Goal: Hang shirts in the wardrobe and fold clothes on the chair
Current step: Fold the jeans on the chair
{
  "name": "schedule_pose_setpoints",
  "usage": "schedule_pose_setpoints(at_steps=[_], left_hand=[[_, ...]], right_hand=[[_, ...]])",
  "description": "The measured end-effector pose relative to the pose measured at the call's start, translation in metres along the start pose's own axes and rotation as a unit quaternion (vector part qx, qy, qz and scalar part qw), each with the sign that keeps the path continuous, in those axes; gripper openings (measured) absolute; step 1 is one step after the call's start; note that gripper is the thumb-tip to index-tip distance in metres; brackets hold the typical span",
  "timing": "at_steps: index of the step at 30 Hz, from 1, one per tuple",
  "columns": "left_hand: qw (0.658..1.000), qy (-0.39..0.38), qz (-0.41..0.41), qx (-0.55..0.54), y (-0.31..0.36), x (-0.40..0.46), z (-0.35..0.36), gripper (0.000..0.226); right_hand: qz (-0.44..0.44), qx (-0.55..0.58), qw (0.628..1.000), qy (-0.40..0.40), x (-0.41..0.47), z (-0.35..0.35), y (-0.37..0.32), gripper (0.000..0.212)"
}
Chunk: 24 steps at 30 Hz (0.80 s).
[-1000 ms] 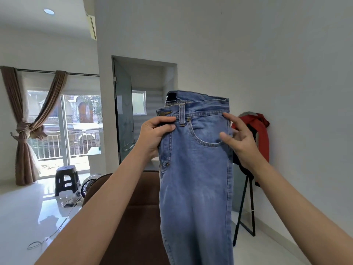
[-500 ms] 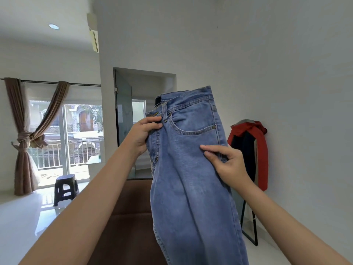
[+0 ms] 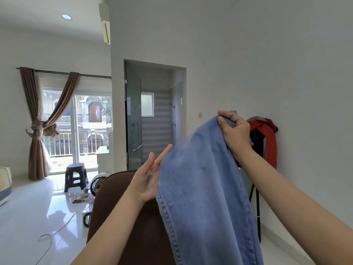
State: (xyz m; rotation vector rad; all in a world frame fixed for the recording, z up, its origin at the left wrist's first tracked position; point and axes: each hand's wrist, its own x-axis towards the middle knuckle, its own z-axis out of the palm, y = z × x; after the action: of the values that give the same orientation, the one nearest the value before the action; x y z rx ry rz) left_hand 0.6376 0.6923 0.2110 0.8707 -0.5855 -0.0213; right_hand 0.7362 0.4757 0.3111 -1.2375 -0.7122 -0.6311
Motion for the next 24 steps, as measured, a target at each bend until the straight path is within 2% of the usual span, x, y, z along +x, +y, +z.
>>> schedule_pose_setpoints(at_steps=[2,3,5,7,9,11,12,14,15,16,19,24], left_hand=[[0.999,0.003,0.023,0.023,-0.003,-0.010,0.003,0.057],[1.000,0.004,0.002,0.016,-0.004,-0.013,0.007,0.060],[0.993,0.073,0.018,0.095,-0.007,-0.016,0.014,0.065],[0.976,0.112,0.049,0.181,-0.009,-0.012,0.023,0.055],[0.957,0.155,0.079,0.234,-0.009,-0.006,0.028,0.051],[0.945,0.195,0.112,0.236,-0.008,-0.001,0.035,0.051],[0.944,0.200,0.127,0.228,-0.005,0.002,0.036,0.051],[0.946,0.196,0.144,0.215,0.005,0.009,0.039,0.053],[0.946,0.190,0.147,0.218,0.010,0.013,0.041,0.054],[0.945,0.184,0.147,0.226,0.016,0.018,0.043,0.055],[0.940,0.180,0.132,0.259,0.027,0.030,0.048,0.057],[0.927,0.204,0.127,0.286,0.040,0.033,0.046,0.061]], right_hand=[[-0.001,-0.030,0.999,0.020,0.004,-0.001,0.007,0.017],[0.004,-0.045,0.999,0.022,0.005,-0.002,0.012,0.018],[0.022,-0.068,0.997,0.025,0.002,-0.003,0.023,0.020],[0.049,-0.071,0.996,0.023,-0.001,-0.005,0.032,0.020],[0.090,-0.052,0.994,0.015,-0.003,-0.010,0.038,0.016],[0.167,0.021,0.986,-0.017,-0.006,-0.017,0.046,0.014],[0.206,0.073,0.975,-0.033,-0.010,-0.021,0.049,0.018],[0.262,0.181,0.947,-0.052,-0.021,-0.029,0.059,0.046],[0.282,0.216,0.933,-0.056,-0.030,-0.031,0.062,0.061],[0.291,0.227,0.927,-0.064,-0.042,-0.032,0.063,0.066],[0.288,0.236,0.923,-0.099,-0.080,-0.027,0.069,0.064],[0.161,0.163,0.960,-0.160,-0.122,-0.007,0.059,0.104]])
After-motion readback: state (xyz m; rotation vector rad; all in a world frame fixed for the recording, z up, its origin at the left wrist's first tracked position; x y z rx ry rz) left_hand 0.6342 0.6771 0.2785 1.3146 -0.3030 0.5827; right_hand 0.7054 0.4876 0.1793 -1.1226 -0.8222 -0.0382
